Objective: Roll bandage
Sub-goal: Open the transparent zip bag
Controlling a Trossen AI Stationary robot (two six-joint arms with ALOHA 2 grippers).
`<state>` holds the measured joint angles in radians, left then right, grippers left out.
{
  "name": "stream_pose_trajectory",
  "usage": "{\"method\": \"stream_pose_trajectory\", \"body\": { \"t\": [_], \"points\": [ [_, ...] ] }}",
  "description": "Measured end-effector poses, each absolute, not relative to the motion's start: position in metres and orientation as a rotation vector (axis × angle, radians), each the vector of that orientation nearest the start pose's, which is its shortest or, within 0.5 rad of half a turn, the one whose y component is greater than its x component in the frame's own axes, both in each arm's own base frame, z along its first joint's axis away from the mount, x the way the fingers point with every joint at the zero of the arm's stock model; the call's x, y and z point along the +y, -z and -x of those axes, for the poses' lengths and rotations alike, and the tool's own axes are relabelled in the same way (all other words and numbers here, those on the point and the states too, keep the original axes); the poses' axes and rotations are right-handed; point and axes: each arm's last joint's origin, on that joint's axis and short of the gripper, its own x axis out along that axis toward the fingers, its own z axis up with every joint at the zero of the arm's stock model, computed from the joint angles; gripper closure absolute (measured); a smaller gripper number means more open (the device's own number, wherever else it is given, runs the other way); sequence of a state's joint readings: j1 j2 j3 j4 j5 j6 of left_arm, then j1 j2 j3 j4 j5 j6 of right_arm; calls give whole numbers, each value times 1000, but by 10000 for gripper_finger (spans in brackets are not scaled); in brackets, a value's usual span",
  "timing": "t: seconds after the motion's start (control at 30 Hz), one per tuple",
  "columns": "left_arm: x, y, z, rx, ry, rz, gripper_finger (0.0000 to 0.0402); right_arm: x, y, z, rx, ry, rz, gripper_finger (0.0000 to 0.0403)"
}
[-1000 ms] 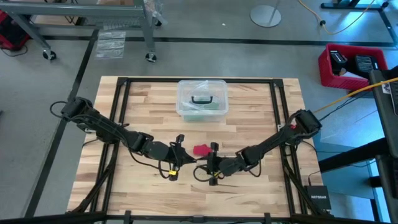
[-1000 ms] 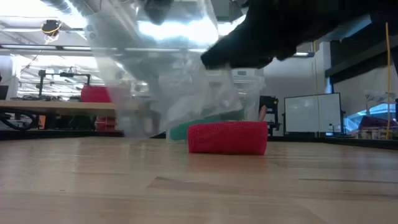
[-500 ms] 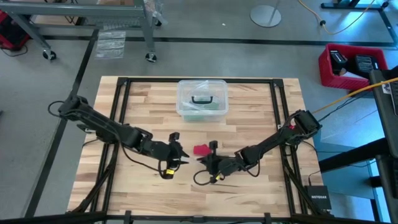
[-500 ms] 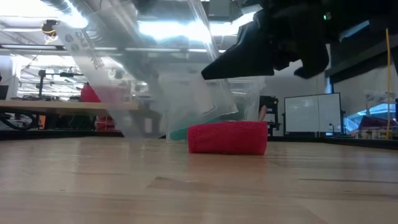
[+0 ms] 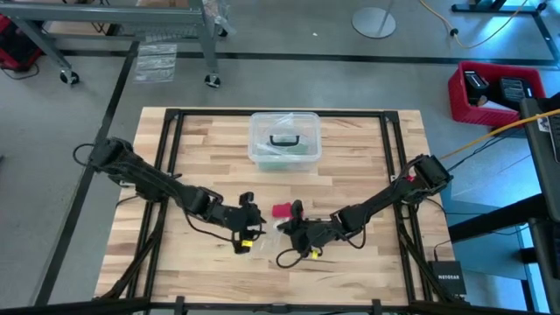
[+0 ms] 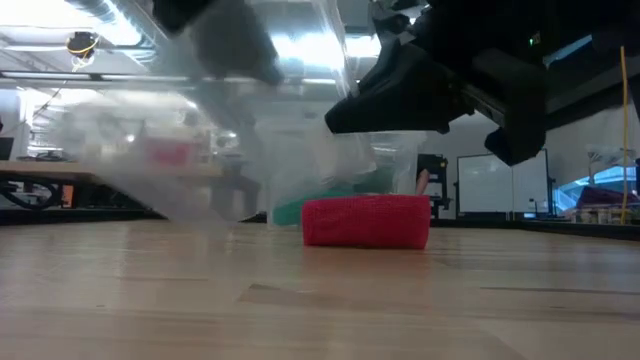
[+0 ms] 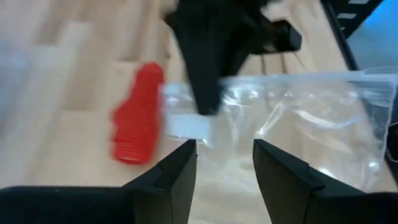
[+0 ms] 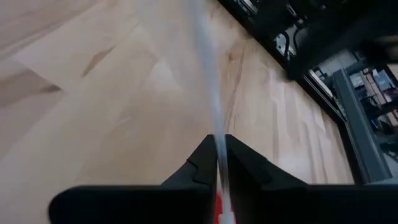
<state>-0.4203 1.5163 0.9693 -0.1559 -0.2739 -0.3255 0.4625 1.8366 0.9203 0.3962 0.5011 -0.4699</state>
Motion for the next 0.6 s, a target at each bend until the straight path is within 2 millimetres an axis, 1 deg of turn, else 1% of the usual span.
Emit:
{"method": "stream_pose_trajectory", "body": {
  "t": [0.13, 0.27, 0.37, 0.43, 0.53, 0.6],
  "points": [
    [-130, -197, -307, 683, 83, 122, 251, 151, -154, -335, 462, -53, 639, 337],
    [-135, -171, -319, 710, 93, 125, 251, 151, -155, -334, 465, -5, 627, 282],
    [-135, -157, -321, 752, 76, 124, 251, 151, -156, -335, 469, 6, 617, 236],
    [-134, -149, -322, 785, 57, 132, 251, 155, -160, -334, 479, -5, 618, 209],
    [-134, -139, -324, 806, 25, 151, 251, 162, -169, -335, 507, -26, 599, 181],
    [-134, -134, -324, 810, 9, 148, 252, 163, -171, -335, 553, -37, 550, 170]
  ]
}}
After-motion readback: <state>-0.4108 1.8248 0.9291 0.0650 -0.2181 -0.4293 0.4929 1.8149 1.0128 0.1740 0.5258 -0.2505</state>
